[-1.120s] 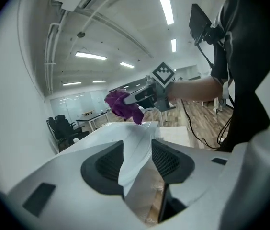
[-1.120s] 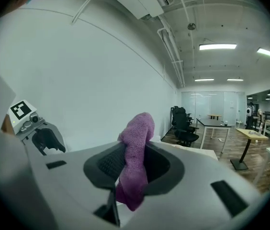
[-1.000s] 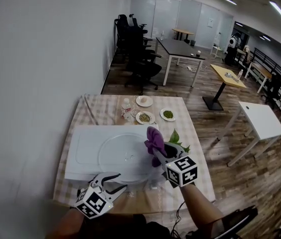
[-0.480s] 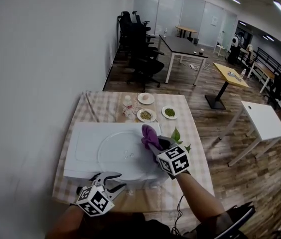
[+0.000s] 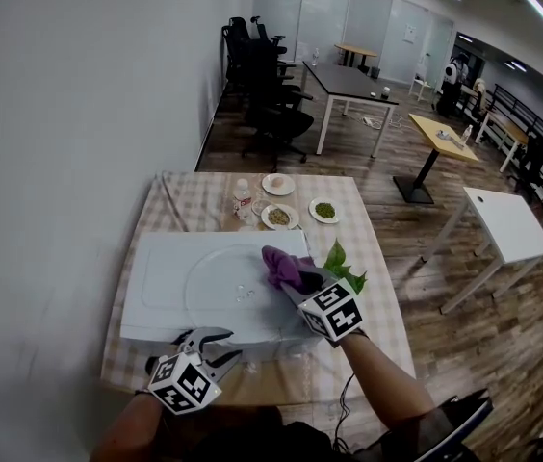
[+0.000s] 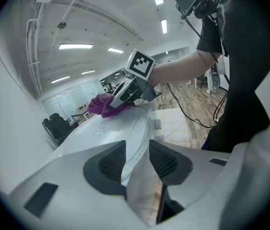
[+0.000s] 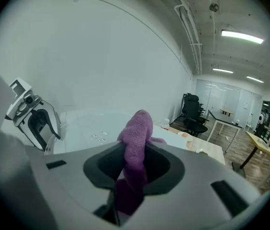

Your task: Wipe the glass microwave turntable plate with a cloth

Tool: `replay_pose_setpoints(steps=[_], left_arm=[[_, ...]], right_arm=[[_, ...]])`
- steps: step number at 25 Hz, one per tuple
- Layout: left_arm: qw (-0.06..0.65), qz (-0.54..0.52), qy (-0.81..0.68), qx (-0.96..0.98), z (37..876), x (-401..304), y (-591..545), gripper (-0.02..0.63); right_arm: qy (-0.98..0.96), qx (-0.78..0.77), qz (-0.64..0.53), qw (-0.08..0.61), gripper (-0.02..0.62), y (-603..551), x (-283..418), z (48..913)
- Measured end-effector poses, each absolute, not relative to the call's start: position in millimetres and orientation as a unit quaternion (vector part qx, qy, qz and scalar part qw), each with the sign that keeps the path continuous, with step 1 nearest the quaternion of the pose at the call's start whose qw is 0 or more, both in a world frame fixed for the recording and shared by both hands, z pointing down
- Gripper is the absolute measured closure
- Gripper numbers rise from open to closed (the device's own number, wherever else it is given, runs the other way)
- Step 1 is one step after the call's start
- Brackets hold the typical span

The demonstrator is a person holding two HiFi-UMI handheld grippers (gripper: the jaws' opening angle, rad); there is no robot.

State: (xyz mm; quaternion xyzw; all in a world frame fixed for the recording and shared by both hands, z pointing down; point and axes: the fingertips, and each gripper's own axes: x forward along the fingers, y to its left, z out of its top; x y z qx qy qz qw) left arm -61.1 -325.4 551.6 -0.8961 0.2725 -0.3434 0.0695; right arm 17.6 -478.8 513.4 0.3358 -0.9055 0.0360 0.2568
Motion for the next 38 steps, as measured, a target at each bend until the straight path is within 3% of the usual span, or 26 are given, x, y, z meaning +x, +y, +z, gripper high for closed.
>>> replay_pose_setpoints(steps=[27, 38], left_arm=[[0.044, -0.307, 0.281, -0.908, 547.2, -63.3, -322.9, 0.451], [0.031, -0.297, 0.276, -0.914, 545.5, -63.2, -321.5, 0.462]], right_arm=[[-0.918, 0.269, 0.086, 0.278, 0.491, -364.8, 30.8, 520.5], [-0.931, 0.271, 0.063, 0.235, 0.491, -438.2, -0.5, 467.9]])
